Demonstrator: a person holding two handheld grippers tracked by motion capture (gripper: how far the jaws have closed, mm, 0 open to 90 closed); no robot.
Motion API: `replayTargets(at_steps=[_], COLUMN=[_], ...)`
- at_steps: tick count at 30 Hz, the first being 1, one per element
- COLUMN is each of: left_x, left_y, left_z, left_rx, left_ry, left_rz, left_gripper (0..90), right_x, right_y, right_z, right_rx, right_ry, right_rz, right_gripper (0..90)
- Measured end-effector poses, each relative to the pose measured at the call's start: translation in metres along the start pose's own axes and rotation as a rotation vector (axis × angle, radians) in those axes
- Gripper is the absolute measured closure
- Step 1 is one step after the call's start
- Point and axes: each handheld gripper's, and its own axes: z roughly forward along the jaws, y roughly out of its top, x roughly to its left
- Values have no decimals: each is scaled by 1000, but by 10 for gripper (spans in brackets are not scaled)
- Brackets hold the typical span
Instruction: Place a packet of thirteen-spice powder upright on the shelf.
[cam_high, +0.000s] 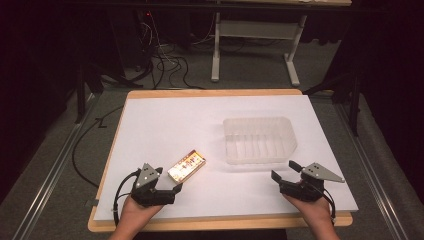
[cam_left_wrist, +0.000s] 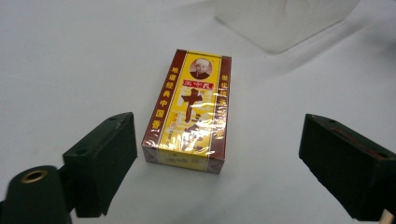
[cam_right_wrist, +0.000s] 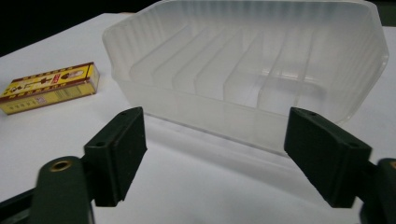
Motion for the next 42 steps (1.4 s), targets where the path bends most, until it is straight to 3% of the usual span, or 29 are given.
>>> replayTargets(at_steps=[9, 23, 30, 35, 42], left_x=[-1, 1, 2, 1, 0], left_y=[-4, -4, -4, -3, -9], left_z=[6, 6, 11, 12, 24], left_rx=[21, 18, 32, 29, 65], left_ry=[11, 22, 30, 27, 52], left_rz=[37, 45, 28, 9, 13], left_gripper=[102, 118, 124, 132, 133], right_x=[2, 2, 4, 1, 3], right_y=[-1, -2, -4, -7, -7], right_z=[-3, -3, -2, -1, 3], right_rx=[-10, -9, 15, 14, 25], right_ry=[-18, -4, -12, -14, -2], right_rz=[-20, -30, -38, -40, -55], right_gripper=[148, 107, 4, 2, 2])
